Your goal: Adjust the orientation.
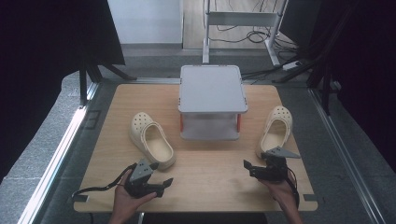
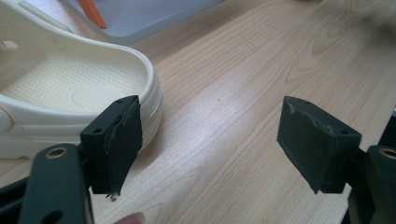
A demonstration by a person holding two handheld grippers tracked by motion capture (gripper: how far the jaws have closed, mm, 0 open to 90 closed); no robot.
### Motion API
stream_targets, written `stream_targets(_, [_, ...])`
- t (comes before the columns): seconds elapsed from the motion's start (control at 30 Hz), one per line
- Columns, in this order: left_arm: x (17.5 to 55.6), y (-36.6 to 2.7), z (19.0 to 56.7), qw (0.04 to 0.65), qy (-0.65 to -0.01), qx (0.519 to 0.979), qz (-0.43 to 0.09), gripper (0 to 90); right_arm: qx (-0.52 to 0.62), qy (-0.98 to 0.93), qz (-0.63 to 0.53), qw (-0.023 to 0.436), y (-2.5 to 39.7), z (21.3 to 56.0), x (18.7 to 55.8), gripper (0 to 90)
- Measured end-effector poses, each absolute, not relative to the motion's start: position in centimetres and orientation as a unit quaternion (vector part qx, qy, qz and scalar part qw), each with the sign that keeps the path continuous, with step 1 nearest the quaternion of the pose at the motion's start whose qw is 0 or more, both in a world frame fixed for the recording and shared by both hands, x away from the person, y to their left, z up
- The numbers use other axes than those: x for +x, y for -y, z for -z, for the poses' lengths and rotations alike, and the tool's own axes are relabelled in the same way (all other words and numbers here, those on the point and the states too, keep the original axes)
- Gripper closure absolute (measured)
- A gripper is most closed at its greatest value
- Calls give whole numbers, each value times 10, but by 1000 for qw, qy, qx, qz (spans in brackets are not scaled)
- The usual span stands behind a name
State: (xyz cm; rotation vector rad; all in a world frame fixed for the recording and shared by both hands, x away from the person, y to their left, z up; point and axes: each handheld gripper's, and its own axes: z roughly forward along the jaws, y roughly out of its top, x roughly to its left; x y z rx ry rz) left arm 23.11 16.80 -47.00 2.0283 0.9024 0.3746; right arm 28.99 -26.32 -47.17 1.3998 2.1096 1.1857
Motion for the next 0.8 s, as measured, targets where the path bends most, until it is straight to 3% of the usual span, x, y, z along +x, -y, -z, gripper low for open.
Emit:
stream_targets(0.17, [230, -168, 471, 426, -361, 815, -154, 226, 467, -763, -411, 177, 259, 472, 288, 268])
stream_targets(0.2, [230, -168, 471, 426, -359, 816, -154, 226, 446, -778, -410, 169, 256, 470, 289, 349])
stream_targets(0.23, [230, -168, 471, 425, -359, 816, -156, 226, 439, -782, -409, 170, 255, 470, 288, 365])
stream_targets(0.3, [228, -168, 471, 423, -357, 817, -158, 226, 444, -785, -394, 179, 251, 468, 290, 372])
stream_targets(0.63, [225, -173, 467, 422, -361, 814, -168, 226, 437, -787, -418, 124, 232, 464, 300, 340])
stream_targets(0.8, [226, -175, 463, 430, -361, 813, -153, 222, 384, -813, -423, 117, 207, 453, 309, 387])
